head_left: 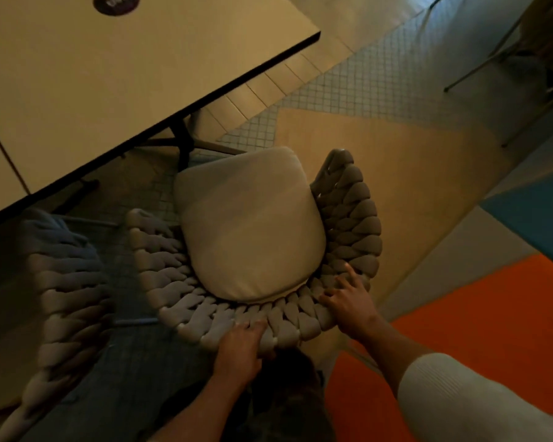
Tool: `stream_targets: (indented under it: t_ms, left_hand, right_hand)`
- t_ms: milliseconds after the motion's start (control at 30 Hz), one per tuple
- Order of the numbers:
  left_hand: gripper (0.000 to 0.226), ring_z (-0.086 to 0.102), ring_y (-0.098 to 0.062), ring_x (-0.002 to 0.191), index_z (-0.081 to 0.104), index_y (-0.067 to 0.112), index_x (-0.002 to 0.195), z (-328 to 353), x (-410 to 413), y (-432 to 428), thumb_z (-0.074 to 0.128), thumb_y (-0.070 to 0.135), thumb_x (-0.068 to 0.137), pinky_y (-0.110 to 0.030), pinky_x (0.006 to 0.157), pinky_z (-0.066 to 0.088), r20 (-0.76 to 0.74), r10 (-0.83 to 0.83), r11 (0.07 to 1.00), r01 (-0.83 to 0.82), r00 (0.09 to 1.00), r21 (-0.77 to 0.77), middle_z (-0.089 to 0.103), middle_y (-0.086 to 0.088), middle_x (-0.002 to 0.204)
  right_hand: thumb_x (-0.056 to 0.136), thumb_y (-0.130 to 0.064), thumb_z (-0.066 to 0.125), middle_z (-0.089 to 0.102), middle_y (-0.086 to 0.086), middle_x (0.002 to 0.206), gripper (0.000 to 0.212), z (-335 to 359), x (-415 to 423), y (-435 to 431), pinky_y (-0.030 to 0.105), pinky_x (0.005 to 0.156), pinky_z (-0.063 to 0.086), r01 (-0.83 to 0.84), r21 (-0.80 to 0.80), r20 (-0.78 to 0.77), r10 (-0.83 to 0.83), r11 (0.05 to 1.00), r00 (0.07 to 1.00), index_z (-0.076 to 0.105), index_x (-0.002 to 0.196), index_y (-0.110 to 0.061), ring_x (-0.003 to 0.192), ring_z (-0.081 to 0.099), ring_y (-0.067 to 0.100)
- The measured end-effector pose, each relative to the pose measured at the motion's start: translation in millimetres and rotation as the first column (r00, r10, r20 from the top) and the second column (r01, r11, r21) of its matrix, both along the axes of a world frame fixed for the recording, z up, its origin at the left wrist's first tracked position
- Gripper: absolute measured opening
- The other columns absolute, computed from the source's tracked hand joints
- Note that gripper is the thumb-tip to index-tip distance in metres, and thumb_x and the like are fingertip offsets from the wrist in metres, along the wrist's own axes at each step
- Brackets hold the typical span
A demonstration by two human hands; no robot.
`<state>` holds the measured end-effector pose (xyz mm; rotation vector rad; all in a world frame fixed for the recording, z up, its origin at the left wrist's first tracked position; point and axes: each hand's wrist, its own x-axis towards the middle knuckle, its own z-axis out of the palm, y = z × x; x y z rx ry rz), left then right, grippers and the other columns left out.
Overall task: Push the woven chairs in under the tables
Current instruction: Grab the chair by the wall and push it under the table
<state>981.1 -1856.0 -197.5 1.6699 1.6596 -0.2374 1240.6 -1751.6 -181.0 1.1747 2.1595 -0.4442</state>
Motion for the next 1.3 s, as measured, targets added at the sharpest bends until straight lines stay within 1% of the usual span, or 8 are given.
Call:
stream_targets:
  t_ms: [67, 233, 433, 567, 633, 767, 933, 1300]
  left_hand:
    - [0.072, 0.054, -0.024, 0.128, 0.046, 0.036, 0.147, -1.0, 1.3, 4.5, 0.071, 0.057, 0.083, -0.035, 0.107, 0.045, 0.019, 0.027, 0.999, -0.027, 0.999, -0.033, 0.058, 0.0, 0.142]
    - [0.069, 0.057, -0.021, 0.126, 0.048, 0.039, 0.144, -4.3, 13.3, 16.2, 0.072, 0.05, 0.08, -0.032, 0.103, 0.046, 0.028, 0.088, 0.995, -0.086, 0.996, -0.044, 0.061, 0.003, 0.139]
    - [0.071, 0.062, -0.025, 0.122, 0.054, 0.038, 0.142, -4.7, 48.0, 47.6, 0.077, 0.044, 0.074, -0.034, 0.098, 0.052, 0.034, 0.202, 0.979, -0.201, 0.979, -0.028, 0.065, 0.002, 0.135]
    - [0.074, 0.06, -0.03, 0.128, 0.058, 0.033, 0.143, -4.9, 62.2, 80.4, 0.072, 0.041, 0.071, -0.033, 0.104, 0.049, 0.066, 0.288, 0.957, -0.286, 0.955, -0.045, 0.064, -0.003, 0.14]
    - [0.075, 0.06, -0.029, 0.128, 0.06, 0.031, 0.142, -5.4, 63.9, 94.3, 0.07, 0.042, 0.068, -0.032, 0.106, 0.047, 0.069, 0.322, 0.947, -0.319, 0.944, -0.041, 0.064, -0.004, 0.14]
    - [0.07, 0.057, -0.028, 0.131, 0.06, 0.032, 0.142, -2.1, 65.4, 126.0, 0.077, 0.043, 0.074, -0.033, 0.108, 0.045, 0.025, 0.356, 0.934, -0.355, 0.934, -0.04, 0.062, -0.004, 0.142]
    - [0.071, 0.051, -0.027, 0.137, 0.052, 0.034, 0.148, 1.4, 69.9, 158.9, 0.076, 0.049, 0.082, -0.031, 0.111, 0.041, 0.009, 0.372, 0.927, -0.371, 0.928, -0.046, 0.055, -0.002, 0.15]
    - [0.074, 0.054, -0.026, 0.131, 0.046, 0.041, 0.149, -2.7, 101.1, 196.5, 0.074, 0.055, 0.082, -0.031, 0.101, 0.045, -0.064, 0.361, 0.931, -0.363, 0.931, -0.041, 0.059, 0.001, 0.144]
  right_hand:
    - [0.095, -0.023, 0.065, 0.062, -0.002, 0.144, 0.052, 2.6, 1.5, 9.6, 0.061, 0.122, -0.022, -0.025, -0.045, 0.009, 0.026, 0.999, 1.0, 0.058, 0.146, -0.028, 0.15, 0.034, 0.034]
    - [0.091, -0.028, 0.068, 0.064, 0.006, 0.14, 0.057, -3.4, 14.9, 34.1, 0.061, 0.127, 0.004, -0.149, -0.075, -0.06, 0.144, 0.986, 0.988, 0.057, 0.146, -0.02, 0.136, 0.051, 0.037]
    - [0.083, -0.034, 0.079, 0.06, 0.008, 0.143, 0.077, 0.5, 37.0, 98.0, 0.06, 0.124, 0.019, -0.283, -0.105, -0.047, 0.279, 0.953, 0.959, 0.048, 0.151, -0.015, 0.134, 0.052, 0.036]
    - [0.081, -0.032, 0.079, 0.063, 0.005, 0.138, 0.079, 2.5, 44.1, 140.3, 0.055, 0.121, 0.024, -0.343, -0.075, -0.044, 0.34, 0.936, 0.939, 0.046, 0.151, -0.017, 0.129, 0.056, 0.033]
    - [0.082, -0.032, 0.076, 0.065, 0.003, 0.134, 0.07, 3.5, 42.4, 158.7, 0.053, 0.119, 0.025, -0.367, -0.063, -0.035, 0.366, 0.928, 0.93, 0.05, 0.146, -0.02, 0.127, 0.057, 0.032]
    - [0.082, -0.03, 0.074, 0.069, 0.0, 0.124, 0.055, 3.3, 35.2, 196.3, 0.049, 0.114, 0.029, -0.41, -0.061, -0.016, 0.41, 0.91, 0.912, 0.058, 0.135, -0.023, 0.119, 0.061, 0.029]
    - [0.087, -0.031, 0.071, 0.068, 0.0, 0.122, 0.05, 6.3, 28.8, 234.9, 0.048, 0.113, 0.031, -0.478, -0.045, 0.028, 0.479, 0.877, 0.877, 0.058, 0.135, -0.026, 0.119, 0.061, 0.027]
    - [0.086, -0.034, 0.069, 0.067, -0.006, 0.126, 0.053, -3.5, 49.3, 284.0, 0.05, 0.113, 0.03, -0.515, -0.034, 0.041, 0.516, 0.856, 0.855, 0.056, 0.138, -0.033, 0.122, 0.059, 0.025]
